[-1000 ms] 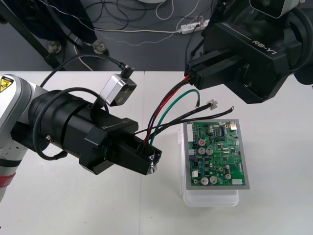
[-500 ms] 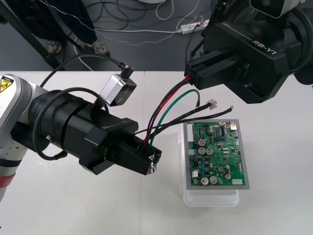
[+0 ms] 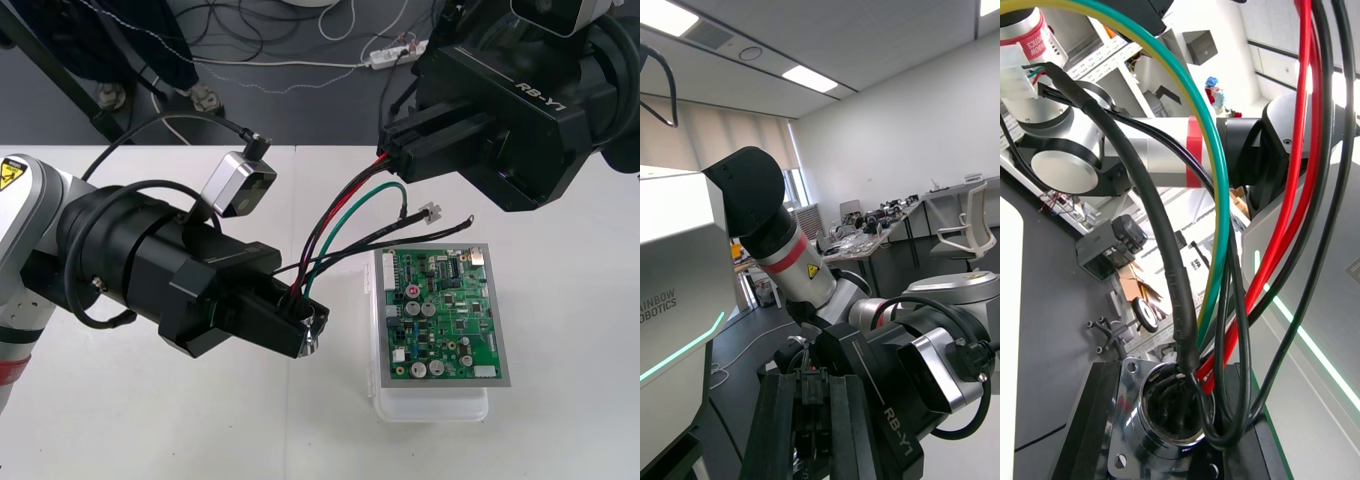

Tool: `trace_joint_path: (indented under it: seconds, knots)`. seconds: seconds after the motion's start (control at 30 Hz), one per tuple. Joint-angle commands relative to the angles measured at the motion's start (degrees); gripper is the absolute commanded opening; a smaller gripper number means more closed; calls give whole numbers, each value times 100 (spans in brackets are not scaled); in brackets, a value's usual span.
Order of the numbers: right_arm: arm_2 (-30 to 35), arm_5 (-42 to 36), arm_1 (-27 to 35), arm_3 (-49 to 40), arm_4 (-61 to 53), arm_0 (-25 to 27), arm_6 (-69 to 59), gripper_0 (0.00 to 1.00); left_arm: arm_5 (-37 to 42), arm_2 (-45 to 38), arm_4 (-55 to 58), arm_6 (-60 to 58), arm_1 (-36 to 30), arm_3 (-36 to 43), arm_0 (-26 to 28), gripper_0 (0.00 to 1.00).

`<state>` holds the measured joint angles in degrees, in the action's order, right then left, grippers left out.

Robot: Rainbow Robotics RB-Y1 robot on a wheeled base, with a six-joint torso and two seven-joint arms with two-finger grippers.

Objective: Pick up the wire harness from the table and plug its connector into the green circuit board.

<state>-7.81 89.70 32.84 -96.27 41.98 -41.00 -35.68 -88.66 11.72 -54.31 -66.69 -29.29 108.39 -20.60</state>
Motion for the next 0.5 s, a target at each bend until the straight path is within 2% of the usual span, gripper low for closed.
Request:
trace_joint_path:
  seconds: [0.03,0.07,0.1,0.13,0.2,0.37,0.5]
  knots:
    - [-72,30,-5,-32,-103,-224,264,0,-134,-206,96,-196,-24,174,74,4]
    - [-72,30,-5,-32,-103,-224,264,0,-134,-214,96,-196,-33,183,65,22]
    - [-72,30,-5,-32,-103,-224,264,0,-134,-232,96,-196,-41,183,65,56]
    - [-72,30,-5,-32,-103,-224,273,0,-134,-258,104,-196,-50,183,65,75]
    - [-72,30,-5,-32,-103,-224,264,0,-134,-276,96,-169,-50,183,65,82]
    - [-72,30,-5,-32,-103,-224,264,0,-134,-373,60,-116,-94,183,39,85]
    - [-72,30,-5,-32,-103,-224,264,0,-134,-592,-115,-11,-165,280,12,90]
